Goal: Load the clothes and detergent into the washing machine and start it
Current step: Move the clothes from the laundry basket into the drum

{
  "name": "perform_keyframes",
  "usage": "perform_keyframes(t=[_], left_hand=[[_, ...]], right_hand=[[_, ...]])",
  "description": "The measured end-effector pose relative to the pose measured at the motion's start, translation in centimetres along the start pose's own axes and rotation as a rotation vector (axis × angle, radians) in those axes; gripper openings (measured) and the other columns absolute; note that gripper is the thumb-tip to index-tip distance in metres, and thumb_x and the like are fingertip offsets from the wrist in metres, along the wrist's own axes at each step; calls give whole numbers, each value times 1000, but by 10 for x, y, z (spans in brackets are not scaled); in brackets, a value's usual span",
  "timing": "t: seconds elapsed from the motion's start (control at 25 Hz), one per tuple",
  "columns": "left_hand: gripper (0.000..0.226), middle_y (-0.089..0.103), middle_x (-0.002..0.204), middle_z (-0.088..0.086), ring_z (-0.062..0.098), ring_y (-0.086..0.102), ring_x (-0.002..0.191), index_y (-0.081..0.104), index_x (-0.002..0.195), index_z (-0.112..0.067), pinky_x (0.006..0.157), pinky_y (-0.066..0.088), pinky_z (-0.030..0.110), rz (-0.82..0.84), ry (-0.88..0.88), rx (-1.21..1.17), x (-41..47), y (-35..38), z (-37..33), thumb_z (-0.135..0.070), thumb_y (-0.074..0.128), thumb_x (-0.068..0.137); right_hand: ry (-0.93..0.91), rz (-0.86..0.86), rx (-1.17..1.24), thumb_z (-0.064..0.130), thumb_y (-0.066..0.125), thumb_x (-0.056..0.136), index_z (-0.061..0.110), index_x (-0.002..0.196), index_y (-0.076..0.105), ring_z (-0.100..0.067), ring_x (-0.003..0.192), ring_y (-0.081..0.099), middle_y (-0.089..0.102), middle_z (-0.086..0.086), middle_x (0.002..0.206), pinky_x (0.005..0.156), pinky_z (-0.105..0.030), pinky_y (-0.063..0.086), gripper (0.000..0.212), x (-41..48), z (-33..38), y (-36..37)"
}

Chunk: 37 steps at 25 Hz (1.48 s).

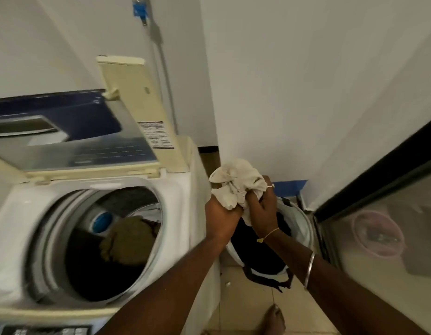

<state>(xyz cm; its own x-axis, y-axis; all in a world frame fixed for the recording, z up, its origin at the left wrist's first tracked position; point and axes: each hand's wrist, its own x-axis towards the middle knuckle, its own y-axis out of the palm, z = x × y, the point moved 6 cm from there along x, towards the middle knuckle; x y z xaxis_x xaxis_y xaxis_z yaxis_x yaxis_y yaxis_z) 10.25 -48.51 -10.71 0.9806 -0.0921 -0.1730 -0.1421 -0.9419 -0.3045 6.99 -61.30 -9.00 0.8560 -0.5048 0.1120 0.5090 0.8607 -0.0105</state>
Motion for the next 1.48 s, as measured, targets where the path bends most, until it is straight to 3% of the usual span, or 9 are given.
perform_keyframes(t=[0.12, 0.24, 0.4, 0.6, 0.68, 0.8, 0.88, 1.08, 1.48], left_hand=[[49, 63, 106, -20, 2, 64, 104, 57, 118, -23, 87, 50, 16, -111, 116, -42, -18, -72, -31, -41, 74, 76], [56, 56, 119, -26, -13, 55, 113, 49, 127, -27, 95, 45, 11, -233, 205, -120, -24, -144, -44, -45, 67, 77], [49, 63, 103, -10, 14, 66, 102, 58, 125, -13, 85, 52, 25, -375, -50, -116, -25, -239, -12, -21, 74, 80], [77, 63, 121, 15, 31, 63, 111, 55, 130, -10, 92, 54, 38, -314, -276, 292, -2, -329, 82, -41, 58, 60], [66, 61, 126, 15, 31, 60, 113, 56, 129, -10, 96, 51, 38, -372, -311, 302, -7, -341, 84, -36, 59, 68], [30, 65, 116, 5, 21, 61, 107, 62, 117, -12, 95, 48, 31, -431, -140, 186, -15, -315, 46, -13, 61, 88], [15, 63, 106, -5, 11, 60, 98, 61, 110, -20, 90, 49, 26, -407, 17, 166, -9, -272, 12, -18, 55, 97], [15, 63, 104, -10, 2, 59, 92, 58, 113, -19, 84, 47, 12, -257, 300, 154, 9, -137, -53, -27, 51, 102], [15, 65, 100, -6, 9, 63, 90, 58, 111, -21, 77, 51, 22, 89, 163, 295, 44, 87, 46, -27, 46, 103]], right_hand=[[-86, 40, -4, 21, 48, 88, 2, 102, 53, -22, 92, 61, 61, -8, 96, 80, -37, 52, 24, -17, 51, 56], [-151, 100, -10, 23, 51, 91, 13, 107, 56, -15, 97, 63, 64, 3, 101, 83, -29, 53, 19, -36, 92, 120], [-188, 255, -69, 24, 56, 96, 20, 117, 58, -11, 107, 62, 66, 3, 112, 92, -32, 52, 22, -62, 109, 210], [87, 407, -446, 28, 65, 87, 19, 136, 50, -15, 123, 52, 57, -1, 134, 111, -34, 39, 52, -85, 45, 282], [140, 433, -472, 30, 63, 85, 19, 137, 48, -19, 125, 53, 57, -3, 135, 110, -41, 43, 56, -88, 26, 287], [86, 389, -404, 26, 61, 90, 22, 120, 56, -14, 107, 62, 65, 3, 114, 98, -39, 52, 30, -79, 38, 270], [9, 329, -358, 25, 58, 95, 25, 114, 57, -10, 93, 64, 66, 7, 101, 89, -32, 55, 19, -66, 54, 244], [-30, 25, -318, 34, 56, 99, 27, 107, 57, -5, 77, 66, 68, 7, 87, 68, -19, 56, 12, -28, 54, 130], [253, -62, -531, 32, 56, 96, 23, 104, 58, -2, 75, 62, 65, 11, 80, 71, -22, 52, 12, 15, -112, -72]])
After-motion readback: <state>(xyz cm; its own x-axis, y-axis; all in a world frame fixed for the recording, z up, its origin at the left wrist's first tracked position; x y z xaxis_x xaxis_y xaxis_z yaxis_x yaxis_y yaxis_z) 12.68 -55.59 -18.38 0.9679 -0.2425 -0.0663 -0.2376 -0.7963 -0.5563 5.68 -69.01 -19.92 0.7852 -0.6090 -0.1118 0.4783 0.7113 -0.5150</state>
